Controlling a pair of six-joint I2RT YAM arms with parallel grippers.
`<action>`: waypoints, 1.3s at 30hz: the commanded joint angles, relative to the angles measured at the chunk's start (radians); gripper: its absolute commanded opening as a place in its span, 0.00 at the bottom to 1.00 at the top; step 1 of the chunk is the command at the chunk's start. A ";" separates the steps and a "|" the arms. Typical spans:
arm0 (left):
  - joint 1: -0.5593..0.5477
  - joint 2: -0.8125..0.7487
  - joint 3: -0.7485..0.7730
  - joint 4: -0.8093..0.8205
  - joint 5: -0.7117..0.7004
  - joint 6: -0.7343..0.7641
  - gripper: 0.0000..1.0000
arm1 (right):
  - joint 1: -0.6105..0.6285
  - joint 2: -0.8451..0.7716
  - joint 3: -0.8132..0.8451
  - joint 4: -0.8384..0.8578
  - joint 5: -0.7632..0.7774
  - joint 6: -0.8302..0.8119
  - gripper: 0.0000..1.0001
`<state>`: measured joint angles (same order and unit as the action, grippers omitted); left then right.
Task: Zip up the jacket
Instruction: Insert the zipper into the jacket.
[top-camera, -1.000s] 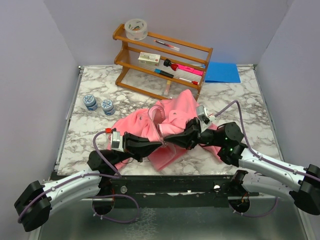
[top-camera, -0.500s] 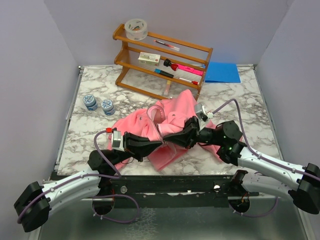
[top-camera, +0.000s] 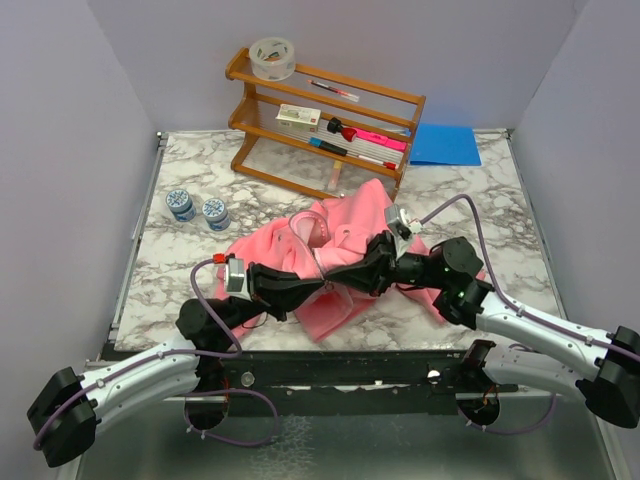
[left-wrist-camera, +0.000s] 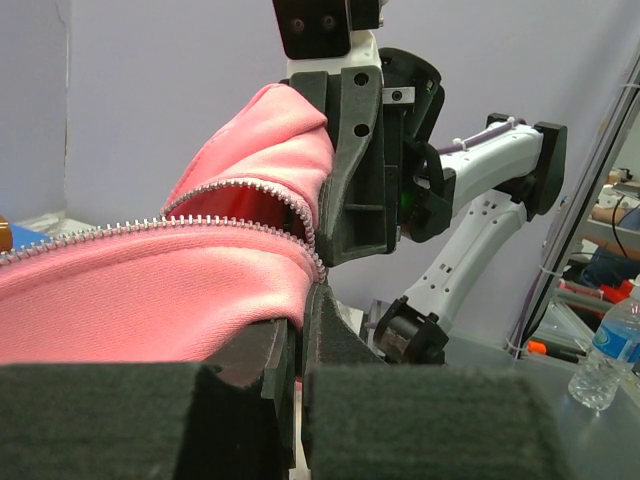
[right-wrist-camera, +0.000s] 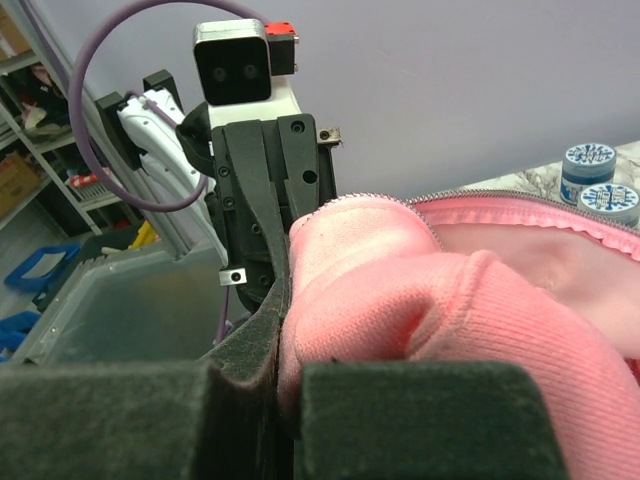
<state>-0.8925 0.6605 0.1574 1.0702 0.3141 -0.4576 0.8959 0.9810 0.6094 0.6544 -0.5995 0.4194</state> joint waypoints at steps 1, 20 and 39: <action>-0.003 0.013 0.038 -0.086 0.010 0.020 0.00 | 0.005 -0.004 0.069 -0.025 0.011 -0.030 0.00; -0.004 -0.044 0.041 -0.173 -0.161 0.012 0.00 | 0.000 0.008 0.041 -0.035 -0.047 0.011 0.00; -0.003 -0.012 0.048 -0.143 -0.027 -0.005 0.00 | -0.001 0.026 0.007 -0.010 0.167 -0.005 0.00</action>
<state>-0.8940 0.6304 0.1928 0.9253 0.2264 -0.4553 0.8879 1.0004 0.6285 0.5896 -0.4812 0.4038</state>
